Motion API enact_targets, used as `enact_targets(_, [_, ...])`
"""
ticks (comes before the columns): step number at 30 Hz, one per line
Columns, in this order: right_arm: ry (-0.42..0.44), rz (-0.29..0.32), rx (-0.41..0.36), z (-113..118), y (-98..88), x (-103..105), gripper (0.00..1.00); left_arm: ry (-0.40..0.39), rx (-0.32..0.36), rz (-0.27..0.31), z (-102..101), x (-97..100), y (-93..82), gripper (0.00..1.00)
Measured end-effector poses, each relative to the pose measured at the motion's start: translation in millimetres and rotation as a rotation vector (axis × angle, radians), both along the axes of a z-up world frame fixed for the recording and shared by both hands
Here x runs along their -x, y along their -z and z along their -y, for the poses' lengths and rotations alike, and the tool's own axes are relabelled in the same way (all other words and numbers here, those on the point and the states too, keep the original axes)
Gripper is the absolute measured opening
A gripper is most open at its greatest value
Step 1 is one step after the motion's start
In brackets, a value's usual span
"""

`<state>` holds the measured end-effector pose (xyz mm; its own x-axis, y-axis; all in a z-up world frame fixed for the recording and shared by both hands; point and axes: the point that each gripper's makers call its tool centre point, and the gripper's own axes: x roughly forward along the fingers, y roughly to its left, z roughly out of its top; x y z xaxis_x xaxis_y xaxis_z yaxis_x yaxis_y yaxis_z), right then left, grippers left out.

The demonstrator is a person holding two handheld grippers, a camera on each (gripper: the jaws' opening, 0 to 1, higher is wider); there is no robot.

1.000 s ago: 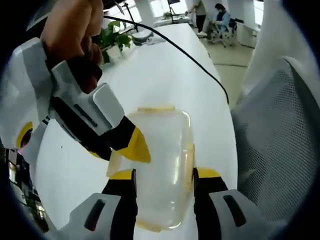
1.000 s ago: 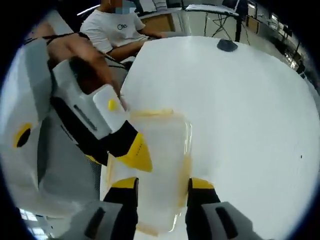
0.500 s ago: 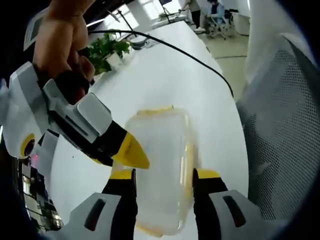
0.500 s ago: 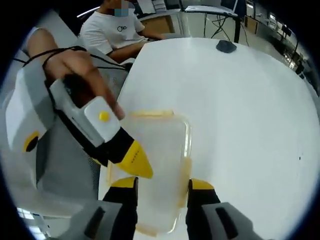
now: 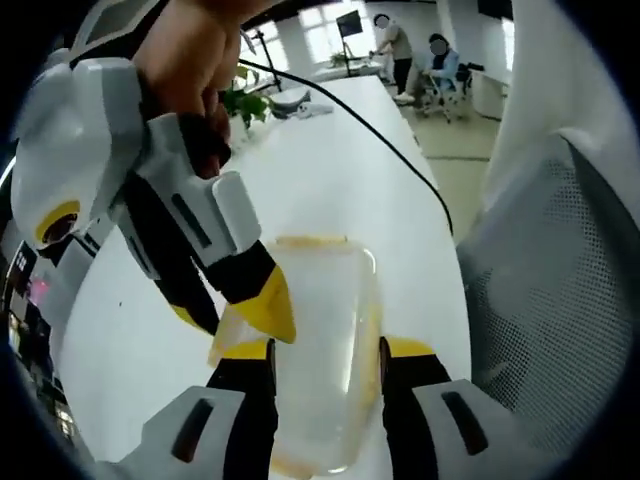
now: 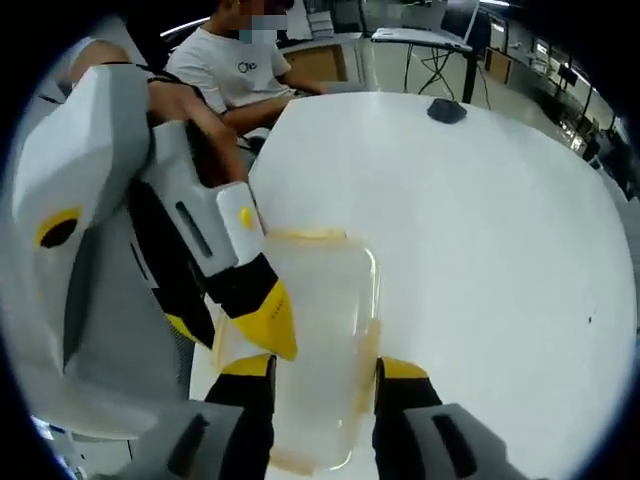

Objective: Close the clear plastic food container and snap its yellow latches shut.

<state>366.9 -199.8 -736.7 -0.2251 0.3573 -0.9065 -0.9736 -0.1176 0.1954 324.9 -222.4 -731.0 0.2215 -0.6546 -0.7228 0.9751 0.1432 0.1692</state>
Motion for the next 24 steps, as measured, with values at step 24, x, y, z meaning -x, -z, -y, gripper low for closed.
enact_targets(24, [0.133,0.183,-0.226,39.2,-10.3,29.0,0.44,0.065,-0.009,-0.101,-30.4,-6.2,-22.3,0.54])
